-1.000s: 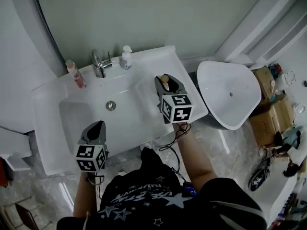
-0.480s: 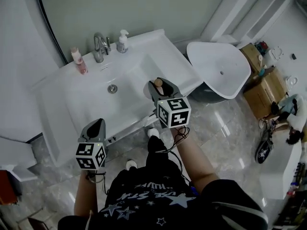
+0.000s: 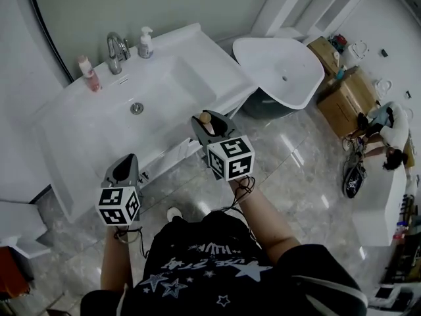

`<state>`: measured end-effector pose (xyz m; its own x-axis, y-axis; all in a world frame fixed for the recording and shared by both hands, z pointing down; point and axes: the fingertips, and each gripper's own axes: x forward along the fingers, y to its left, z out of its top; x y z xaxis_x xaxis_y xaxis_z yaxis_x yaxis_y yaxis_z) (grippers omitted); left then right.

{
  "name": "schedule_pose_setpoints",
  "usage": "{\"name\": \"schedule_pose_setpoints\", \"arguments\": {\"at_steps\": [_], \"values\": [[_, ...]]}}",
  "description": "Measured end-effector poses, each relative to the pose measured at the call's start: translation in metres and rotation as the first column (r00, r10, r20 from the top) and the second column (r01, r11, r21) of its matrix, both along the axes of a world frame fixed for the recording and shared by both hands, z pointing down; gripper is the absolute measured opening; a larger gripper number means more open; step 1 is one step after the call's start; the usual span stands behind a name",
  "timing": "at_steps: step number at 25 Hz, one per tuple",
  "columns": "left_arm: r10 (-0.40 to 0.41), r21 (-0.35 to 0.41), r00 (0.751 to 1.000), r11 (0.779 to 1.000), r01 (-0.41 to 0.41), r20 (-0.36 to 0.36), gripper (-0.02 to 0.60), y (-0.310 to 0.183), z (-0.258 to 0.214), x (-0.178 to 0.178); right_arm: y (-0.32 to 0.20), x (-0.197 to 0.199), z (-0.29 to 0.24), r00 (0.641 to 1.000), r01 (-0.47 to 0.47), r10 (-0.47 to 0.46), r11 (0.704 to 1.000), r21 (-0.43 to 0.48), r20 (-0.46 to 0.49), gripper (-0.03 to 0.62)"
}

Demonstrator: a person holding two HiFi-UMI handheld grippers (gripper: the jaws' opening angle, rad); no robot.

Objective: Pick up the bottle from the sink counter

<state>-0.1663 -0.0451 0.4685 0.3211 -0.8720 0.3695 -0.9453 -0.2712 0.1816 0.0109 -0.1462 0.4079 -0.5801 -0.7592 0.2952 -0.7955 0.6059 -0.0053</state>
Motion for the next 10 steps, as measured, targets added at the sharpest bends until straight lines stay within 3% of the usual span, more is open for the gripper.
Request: {"name": "schedule_pose_setpoints", "arguments": {"at_steps": [10], "values": [[-0.015,0.013,1.0,1.0,0.015,0.005,0.02,0.023,-0.007,0.05,0.028,0.042,-0.002,1.0,0.029,-0.03,0.999,0.014,0.008,0.14]]}}
